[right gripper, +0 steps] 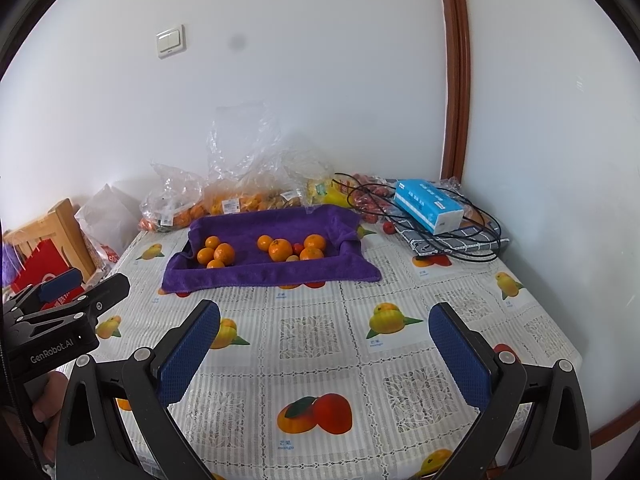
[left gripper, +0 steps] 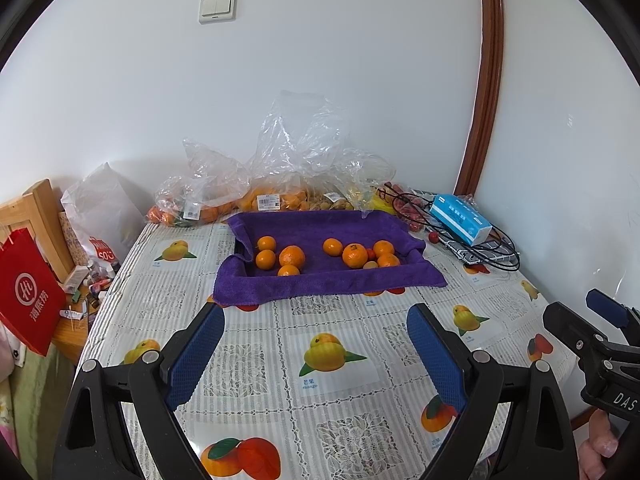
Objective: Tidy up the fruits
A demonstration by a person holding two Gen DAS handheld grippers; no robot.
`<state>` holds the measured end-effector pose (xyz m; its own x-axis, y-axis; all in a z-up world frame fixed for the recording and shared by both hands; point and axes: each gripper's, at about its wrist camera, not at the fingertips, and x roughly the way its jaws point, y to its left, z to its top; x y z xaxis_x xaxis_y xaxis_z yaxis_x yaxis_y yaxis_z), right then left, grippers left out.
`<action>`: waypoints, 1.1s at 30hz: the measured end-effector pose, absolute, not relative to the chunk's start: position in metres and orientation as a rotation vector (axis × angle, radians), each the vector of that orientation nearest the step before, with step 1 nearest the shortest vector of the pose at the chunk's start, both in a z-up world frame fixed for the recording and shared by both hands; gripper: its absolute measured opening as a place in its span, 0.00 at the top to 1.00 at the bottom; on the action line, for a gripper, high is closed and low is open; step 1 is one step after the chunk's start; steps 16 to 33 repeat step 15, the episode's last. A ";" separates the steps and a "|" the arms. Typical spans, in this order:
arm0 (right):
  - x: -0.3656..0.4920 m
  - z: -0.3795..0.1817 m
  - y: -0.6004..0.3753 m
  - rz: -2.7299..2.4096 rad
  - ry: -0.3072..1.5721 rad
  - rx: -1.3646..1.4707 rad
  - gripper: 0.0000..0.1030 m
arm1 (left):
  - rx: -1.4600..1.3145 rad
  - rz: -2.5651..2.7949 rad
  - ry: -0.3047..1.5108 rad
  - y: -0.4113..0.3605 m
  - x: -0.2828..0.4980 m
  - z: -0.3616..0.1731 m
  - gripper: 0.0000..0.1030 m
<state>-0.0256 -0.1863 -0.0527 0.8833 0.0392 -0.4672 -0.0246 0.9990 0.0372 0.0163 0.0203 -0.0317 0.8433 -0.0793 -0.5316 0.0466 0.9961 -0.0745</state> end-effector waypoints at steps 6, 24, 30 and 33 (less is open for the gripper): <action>-0.026 -0.052 -0.187 0.034 0.487 0.031 0.00 | -0.058 -0.066 0.564 0.021 0.016 -0.032 0.10; -0.026 -0.052 -0.188 0.034 0.487 0.029 0.00 | -0.062 -0.077 0.565 0.020 0.017 -0.031 0.10; -0.026 -0.052 -0.188 0.034 0.487 0.029 0.00 | -0.062 -0.077 0.565 0.020 0.017 -0.031 0.10; -0.026 -0.052 -0.188 0.034 0.487 0.029 0.00 | -0.062 -0.077 0.565 0.020 0.017 -0.031 0.10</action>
